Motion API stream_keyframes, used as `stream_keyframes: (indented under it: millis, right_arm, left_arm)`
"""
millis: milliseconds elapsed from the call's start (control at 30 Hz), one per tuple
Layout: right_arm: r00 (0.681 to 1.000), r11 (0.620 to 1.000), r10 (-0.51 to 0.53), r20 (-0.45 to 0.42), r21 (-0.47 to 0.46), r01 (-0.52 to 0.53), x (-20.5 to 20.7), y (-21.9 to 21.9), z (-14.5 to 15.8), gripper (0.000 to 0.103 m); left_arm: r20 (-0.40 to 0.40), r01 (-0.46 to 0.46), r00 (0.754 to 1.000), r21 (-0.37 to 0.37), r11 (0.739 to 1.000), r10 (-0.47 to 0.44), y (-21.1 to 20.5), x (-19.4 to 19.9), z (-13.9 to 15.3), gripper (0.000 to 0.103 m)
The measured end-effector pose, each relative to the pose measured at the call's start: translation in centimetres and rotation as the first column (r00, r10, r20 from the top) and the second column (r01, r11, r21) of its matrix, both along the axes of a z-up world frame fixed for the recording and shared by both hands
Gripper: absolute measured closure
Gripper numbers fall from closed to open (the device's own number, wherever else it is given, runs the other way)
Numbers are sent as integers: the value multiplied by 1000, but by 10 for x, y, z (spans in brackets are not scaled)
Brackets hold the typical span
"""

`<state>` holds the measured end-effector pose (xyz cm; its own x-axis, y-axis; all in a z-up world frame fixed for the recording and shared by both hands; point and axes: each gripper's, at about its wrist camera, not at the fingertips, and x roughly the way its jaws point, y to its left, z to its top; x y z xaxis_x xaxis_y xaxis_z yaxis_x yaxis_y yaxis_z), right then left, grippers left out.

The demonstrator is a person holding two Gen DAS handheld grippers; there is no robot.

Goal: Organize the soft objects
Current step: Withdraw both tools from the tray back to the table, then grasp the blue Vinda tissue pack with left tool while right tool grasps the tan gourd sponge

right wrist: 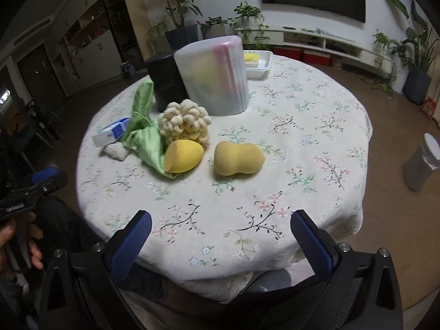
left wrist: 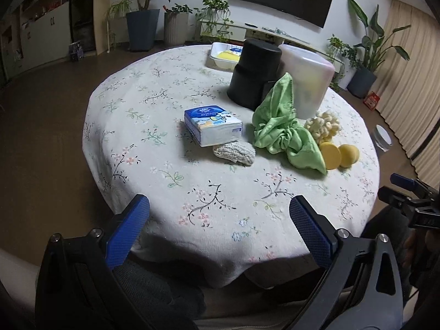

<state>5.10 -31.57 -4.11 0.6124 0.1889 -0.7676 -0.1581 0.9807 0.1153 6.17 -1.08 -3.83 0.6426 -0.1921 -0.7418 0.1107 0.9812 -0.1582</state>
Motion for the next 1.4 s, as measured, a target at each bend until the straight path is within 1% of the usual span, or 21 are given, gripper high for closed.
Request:
stream_keyframes:
  millis: [33,200,367,567,700,833,900,967,1100,1200,1233,1267,1300,1367,1400]
  right_arm:
    - [1000,1000,-24,11,-6,24,3,0,-1,0]
    - [997,997,-76,20,-26,76,22,-3,-6,0]
    - [995,995,-100,-3,-30,100,43,-5,-17,0]
    - [994,992,-114,-3,-63,113,64,-5,-25,0]
    - [994,991,-107,-15,-77,105,73,-3,-31,0]
    - [994,992,-99,-35,-77,96,82,-1,-40,0]
    - [995,993,-94,-39,-81,91,85,1,-43,0]
    - [995,992,-92,-40,-85,88,87,4,-45,0]
    - [996,990,-87,-35,-114,83,91,7,-49,0]
    - [995,989,-91,-29,-118,87,92,7,-50,1]
    - [995,989,-93,-26,-120,89,91,7,-50,2]
    - [995,988,-93,-22,-122,90,91,7,-50,3]
    - [995,988,-94,-18,-124,91,91,7,-49,6]
    - [995,988,-96,-6,-123,94,91,5,-48,13]
    - [995,988,-95,-1,-123,94,91,5,-47,21]
  left_arm:
    - [3,-6,1000,9,1000,6,0,3,-1,0]
    - [-6,-24,1000,73,997,25,-7,24,-7,0]
    - [-35,-25,999,70,997,28,-12,48,-14,0]
    - [-38,-76,996,74,994,79,-7,81,-11,0]
    - [-47,-100,993,96,990,105,-5,103,-11,0]
    - [-77,-95,991,132,987,105,-10,115,-21,0]
    - [-102,-104,987,148,984,120,-11,119,-30,0]
    - [-120,-119,983,143,983,137,-9,121,-36,0]
    - [-102,-141,982,161,977,159,-8,123,-35,0]
    - [-96,-144,982,174,974,162,-8,124,-36,2]
    - [-95,-140,983,178,974,159,-8,124,-37,4]
    - [-95,-134,984,179,975,153,-8,125,-38,11]
    - [-93,-132,984,173,976,150,-8,124,-38,15]
    - [-87,-135,985,173,976,152,-8,123,-37,32]
    - [-80,-136,985,173,976,152,-7,123,-35,36]
